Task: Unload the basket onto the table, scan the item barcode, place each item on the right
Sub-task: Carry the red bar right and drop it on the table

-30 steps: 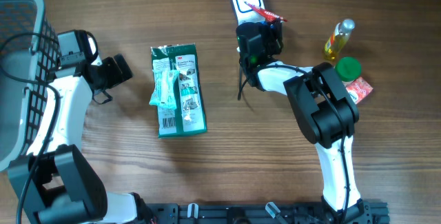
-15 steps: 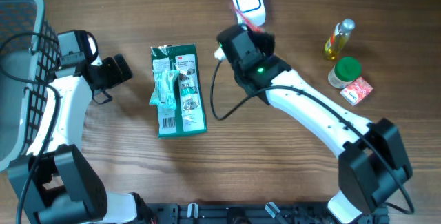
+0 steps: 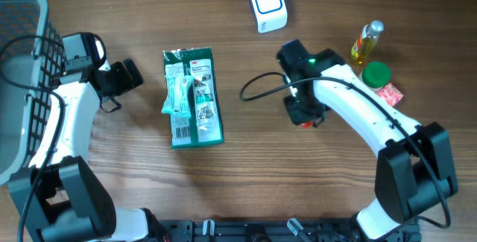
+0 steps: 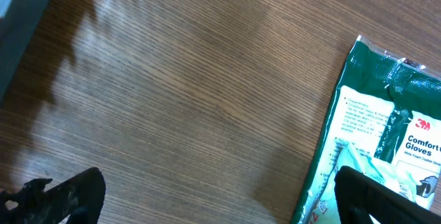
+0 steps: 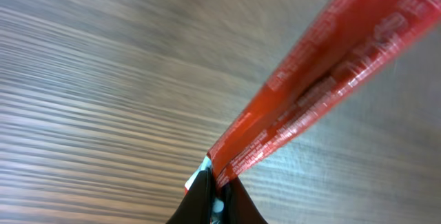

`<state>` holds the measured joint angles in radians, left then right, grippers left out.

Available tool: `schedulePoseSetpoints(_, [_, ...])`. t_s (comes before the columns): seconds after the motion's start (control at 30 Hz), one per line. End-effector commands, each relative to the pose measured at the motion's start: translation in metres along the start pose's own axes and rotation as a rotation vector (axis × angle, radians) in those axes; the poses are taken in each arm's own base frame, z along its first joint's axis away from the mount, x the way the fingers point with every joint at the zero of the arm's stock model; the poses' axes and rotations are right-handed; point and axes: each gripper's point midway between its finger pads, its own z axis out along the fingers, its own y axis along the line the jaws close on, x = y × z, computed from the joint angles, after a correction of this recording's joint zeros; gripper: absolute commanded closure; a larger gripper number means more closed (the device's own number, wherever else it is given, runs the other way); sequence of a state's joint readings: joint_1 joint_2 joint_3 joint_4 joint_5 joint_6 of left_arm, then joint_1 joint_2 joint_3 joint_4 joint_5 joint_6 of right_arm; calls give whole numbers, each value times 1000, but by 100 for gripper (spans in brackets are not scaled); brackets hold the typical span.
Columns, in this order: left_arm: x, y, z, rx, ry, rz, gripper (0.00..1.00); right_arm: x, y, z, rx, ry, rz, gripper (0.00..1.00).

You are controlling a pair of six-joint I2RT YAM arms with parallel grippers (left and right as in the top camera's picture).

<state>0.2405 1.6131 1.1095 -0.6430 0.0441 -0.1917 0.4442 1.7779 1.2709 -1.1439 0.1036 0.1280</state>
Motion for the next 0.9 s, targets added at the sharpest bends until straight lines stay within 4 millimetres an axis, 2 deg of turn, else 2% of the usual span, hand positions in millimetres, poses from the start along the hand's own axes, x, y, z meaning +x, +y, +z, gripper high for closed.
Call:
schedulePoseSetpoints(0.0, [1,0,1,5,6,9,0,18,-25,22,13,43,107,95])
schedulePoseSetpoints(0.03, [1,0,1,5,6,9,0,20,-37,30,34,42,140,87])
schedulePoseSetpoints(0.07, [1,0,1,5,6,9,0,21,-43,34,31,45,161,85])
schedulePoseSetpoints(0.13, [1,0,1,5,6,9,0,21,-52,42,28,38,196,46])
schedulePoseSetpoints(0.2, [1,0,1,5,6,9,0,8,-52,42,12,-16,210,30])
schedulePoseSetpoints(0.3, [1,0,1,5,6,9,0,-17,-16,37,-212,-100,209,30])
schedulePoseSetpoints(0.37, [1,0,1,5,6,9,0,-33,13,27,-385,-154,197,24])
schedulePoseSetpoints(0.43, [1,0,1,5,6,9,0,-51,28,16,-493,-206,247,22])
schedulePoseSetpoints(0.53, [1,0,1,5,6,9,0,-69,46,0,-651,-210,442,18])
schedulePoseSetpoints(0.6, [1,0,1,5,6,9,0,-75,57,-4,-662,-237,408,8])
schedulePoseSetpoints(0.63, [1,0,1,5,6,9,0,-76,73,-8,-666,-249,359,0])
schedulePoseSetpoints(0.67, [1,0,1,5,6,9,0,-76,84,-10,-669,-258,328,1])
schedulePoseSetpoints(0.8, [1,0,1,5,6,9,0,-80,149,-29,-710,-350,136,0])
schedulePoseSetpoints(0.83, [1,0,1,5,6,9,0,-80,165,-33,-700,-385,90,6])
schedulePoseSetpoints(0.87, [1,0,1,5,6,9,0,-81,180,-37,-672,-431,48,22])
